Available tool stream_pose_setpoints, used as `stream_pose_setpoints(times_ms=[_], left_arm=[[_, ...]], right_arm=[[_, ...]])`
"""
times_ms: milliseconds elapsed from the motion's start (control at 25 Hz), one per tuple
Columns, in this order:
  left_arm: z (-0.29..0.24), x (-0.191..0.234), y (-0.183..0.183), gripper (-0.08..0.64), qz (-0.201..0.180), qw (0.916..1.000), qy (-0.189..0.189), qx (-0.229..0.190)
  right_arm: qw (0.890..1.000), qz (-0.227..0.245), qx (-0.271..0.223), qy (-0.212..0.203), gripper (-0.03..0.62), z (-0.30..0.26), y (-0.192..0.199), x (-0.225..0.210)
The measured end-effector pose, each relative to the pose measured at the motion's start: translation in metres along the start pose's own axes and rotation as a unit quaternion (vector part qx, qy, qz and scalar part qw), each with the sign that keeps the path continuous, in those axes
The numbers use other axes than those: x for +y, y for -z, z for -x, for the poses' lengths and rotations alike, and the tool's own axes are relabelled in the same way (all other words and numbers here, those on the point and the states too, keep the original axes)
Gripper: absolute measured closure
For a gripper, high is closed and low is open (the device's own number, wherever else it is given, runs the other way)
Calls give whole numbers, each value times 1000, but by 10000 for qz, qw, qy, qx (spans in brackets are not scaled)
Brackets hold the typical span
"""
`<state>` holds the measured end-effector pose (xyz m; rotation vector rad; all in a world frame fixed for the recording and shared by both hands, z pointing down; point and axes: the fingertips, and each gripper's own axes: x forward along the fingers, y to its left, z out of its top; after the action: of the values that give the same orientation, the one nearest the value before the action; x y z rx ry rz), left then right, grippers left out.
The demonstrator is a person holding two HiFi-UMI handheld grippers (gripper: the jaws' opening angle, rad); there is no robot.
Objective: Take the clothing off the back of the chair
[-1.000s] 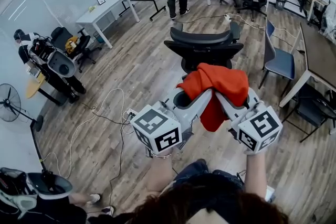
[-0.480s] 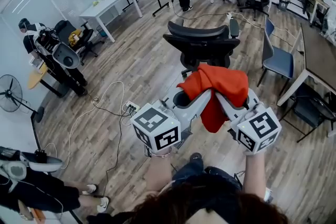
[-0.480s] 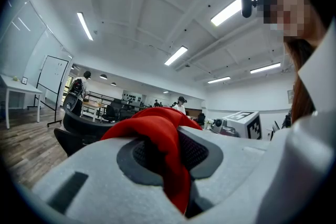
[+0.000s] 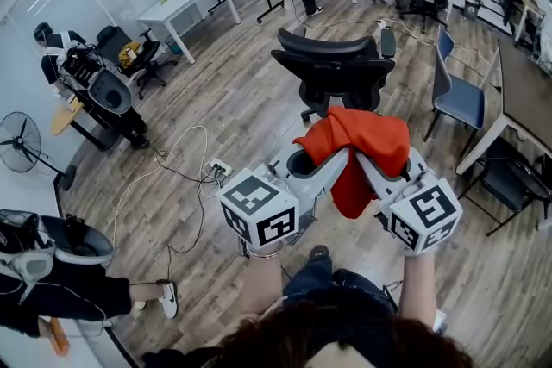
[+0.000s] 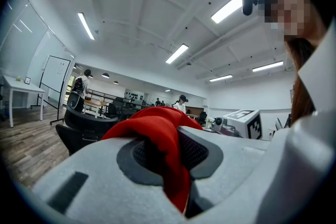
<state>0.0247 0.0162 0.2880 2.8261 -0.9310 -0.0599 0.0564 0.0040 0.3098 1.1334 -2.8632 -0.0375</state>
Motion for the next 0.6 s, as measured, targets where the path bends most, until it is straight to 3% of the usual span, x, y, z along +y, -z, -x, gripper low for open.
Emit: stream_pose_setpoints(times_ms=[600], left_arm=[[-7, -14, 0, 482, 28, 9999, -108, 80]], right_arm=[[9999, 21, 110, -45, 497, 14, -3, -6]])
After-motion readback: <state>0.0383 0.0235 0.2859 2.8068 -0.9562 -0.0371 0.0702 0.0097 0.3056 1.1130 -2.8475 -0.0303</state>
